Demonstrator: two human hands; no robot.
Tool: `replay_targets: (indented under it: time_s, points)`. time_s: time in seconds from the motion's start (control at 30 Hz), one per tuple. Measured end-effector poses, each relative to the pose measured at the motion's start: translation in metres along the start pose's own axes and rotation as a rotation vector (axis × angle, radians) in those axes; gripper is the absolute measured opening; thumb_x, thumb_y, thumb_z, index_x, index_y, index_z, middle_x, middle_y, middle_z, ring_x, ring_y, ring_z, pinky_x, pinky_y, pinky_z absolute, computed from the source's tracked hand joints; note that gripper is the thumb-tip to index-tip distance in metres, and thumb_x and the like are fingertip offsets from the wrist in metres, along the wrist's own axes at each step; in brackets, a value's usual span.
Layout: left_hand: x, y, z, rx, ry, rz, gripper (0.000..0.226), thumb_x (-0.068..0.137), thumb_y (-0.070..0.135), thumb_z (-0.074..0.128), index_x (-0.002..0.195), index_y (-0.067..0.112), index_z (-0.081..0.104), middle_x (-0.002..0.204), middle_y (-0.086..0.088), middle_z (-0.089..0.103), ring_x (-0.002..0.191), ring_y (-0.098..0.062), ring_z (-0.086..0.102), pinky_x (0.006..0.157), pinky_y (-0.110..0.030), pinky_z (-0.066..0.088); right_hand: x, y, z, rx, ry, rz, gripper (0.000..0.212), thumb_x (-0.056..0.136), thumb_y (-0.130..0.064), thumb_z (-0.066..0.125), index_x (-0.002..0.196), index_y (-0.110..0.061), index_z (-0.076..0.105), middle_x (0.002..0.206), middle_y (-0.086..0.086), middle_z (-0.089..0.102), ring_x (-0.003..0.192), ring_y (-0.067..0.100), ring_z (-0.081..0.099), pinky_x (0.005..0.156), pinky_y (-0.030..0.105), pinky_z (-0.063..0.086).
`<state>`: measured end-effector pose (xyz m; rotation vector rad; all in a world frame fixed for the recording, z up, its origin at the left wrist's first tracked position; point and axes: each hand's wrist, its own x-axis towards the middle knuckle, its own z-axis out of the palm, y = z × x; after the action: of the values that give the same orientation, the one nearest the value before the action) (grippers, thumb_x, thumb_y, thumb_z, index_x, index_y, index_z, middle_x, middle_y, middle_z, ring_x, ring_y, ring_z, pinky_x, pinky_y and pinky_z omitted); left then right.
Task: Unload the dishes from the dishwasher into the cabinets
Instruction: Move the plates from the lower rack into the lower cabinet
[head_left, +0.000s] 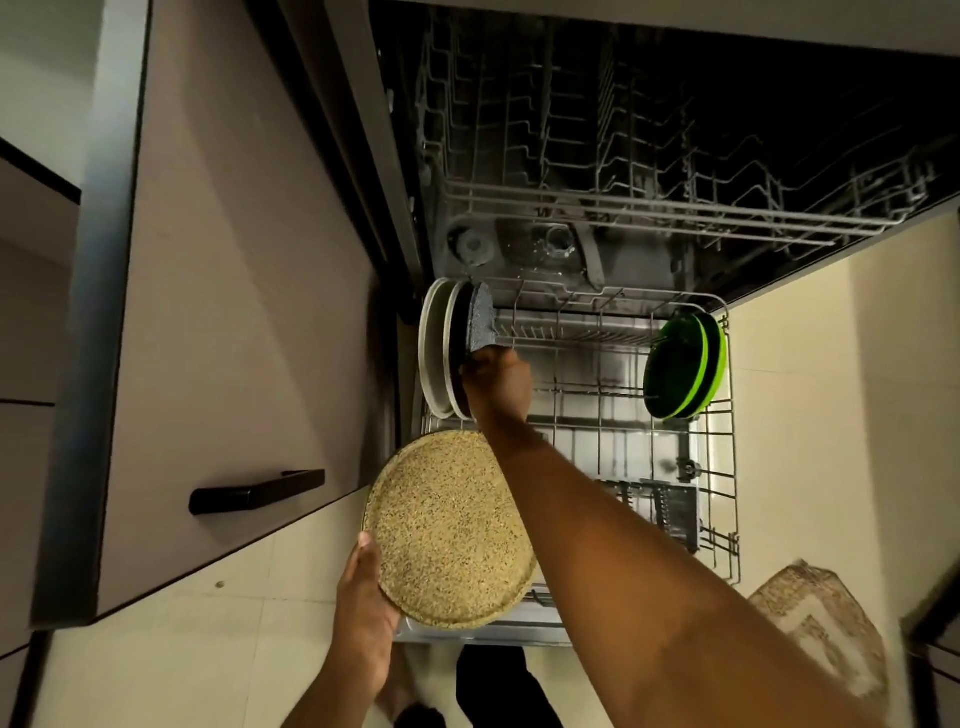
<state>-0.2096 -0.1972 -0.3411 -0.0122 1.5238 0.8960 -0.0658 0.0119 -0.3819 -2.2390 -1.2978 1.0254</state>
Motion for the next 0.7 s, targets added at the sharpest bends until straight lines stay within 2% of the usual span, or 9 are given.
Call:
replay_targets:
  time_s: [0.13,0.23,0.3,0.37,0.47,0.63,0.67,0.7]
  points:
    - [-0.004,0.001,0.004,0.014,0.004,-0.014,0.049,0.1,0.047,0.038,0.139,0.02,0.049,0.131,-0.007,0.063,0.118,-0.027,0.06,0.102,-0.05,0.045,-0.015,0.007,-0.034,0.024,0.037,-0.123,0.008,0.086,-0.017,0.071,0.094,-0.017,0.074,0.086,-0.001,0.076,0.069,0.01,0.07,0.059,0.024,0.057]
    - [-0.007,0.004,0.007,0.06,-0.001,-0.025,0.053,0.097,0.057,0.038,0.138,0.026,0.051,0.131,-0.003,0.063,0.119,-0.029,0.058,0.098,-0.055,0.047,-0.03,0.016,-0.065,0.05,0.084,-0.217,0.01,0.084,-0.019,0.075,0.093,-0.018,0.073,0.089,-0.004,0.076,0.071,0.007,0.07,0.066,0.026,0.06]
    - [-0.01,0.009,0.009,0.061,-0.016,-0.034,0.055,0.096,0.058,0.038,0.14,0.027,0.05,0.132,-0.002,0.062,0.122,-0.029,0.056,0.1,-0.056,0.045,-0.041,0.019,-0.088,0.031,0.057,-0.235,0.014,0.082,-0.018,0.079,0.094,-0.018,0.072,0.092,-0.006,0.073,0.073,0.0,0.065,0.069,0.013,0.055]
    - [-0.01,0.012,0.011,0.042,-0.029,-0.054,0.056,0.095,0.059,0.039,0.14,0.028,0.05,0.134,-0.002,0.06,0.123,-0.03,0.055,0.102,-0.061,0.042,-0.057,0.02,-0.111,0.039,0.026,-0.298,0.015,0.082,-0.015,0.08,0.093,-0.016,0.07,0.093,-0.006,0.069,0.076,-0.005,0.062,0.07,0.007,0.052]
    - [-0.011,0.014,0.014,0.04,-0.05,-0.062,0.056,0.093,0.062,0.04,0.137,0.029,0.052,0.134,-0.003,0.061,0.124,-0.029,0.056,0.105,-0.063,0.04,-0.097,0.024,-0.139,0.032,-0.062,-0.38,0.013,0.088,-0.019,0.071,0.099,-0.015,0.07,0.097,-0.005,0.065,0.081,0.001,0.066,0.076,0.017,0.059]
    - [-0.017,0.023,0.029,0.034,-0.102,-0.083,0.056,0.091,0.06,0.041,0.133,0.025,0.055,0.133,-0.006,0.062,0.122,-0.029,0.057,0.108,-0.056,0.039,-0.171,0.05,-0.135,-0.126,-0.079,-0.629,0.025,0.091,-0.031,0.061,0.107,-0.016,0.072,0.108,-0.002,0.068,0.085,0.007,0.068,0.069,0.021,0.06]
    - [-0.017,0.025,0.032,0.041,-0.111,-0.089,0.058,0.09,0.061,0.041,0.132,0.024,0.056,0.132,-0.007,0.063,0.122,-0.029,0.058,0.109,-0.055,0.039,-0.185,0.057,-0.128,-0.153,-0.078,-0.664,0.023,0.09,-0.031,0.062,0.104,-0.017,0.074,0.11,-0.001,0.069,0.087,0.007,0.068,0.074,0.023,0.061]
    - [-0.018,0.026,0.034,0.054,-0.124,-0.098,0.061,0.089,0.063,0.041,0.132,0.023,0.057,0.132,-0.008,0.063,0.122,-0.029,0.059,0.109,-0.054,0.04,-0.198,0.063,-0.12,-0.18,-0.072,-0.695,0.021,0.088,-0.031,0.064,0.101,-0.019,0.074,0.113,0.001,0.069,0.093,0.008,0.069,0.085,0.029,0.06]
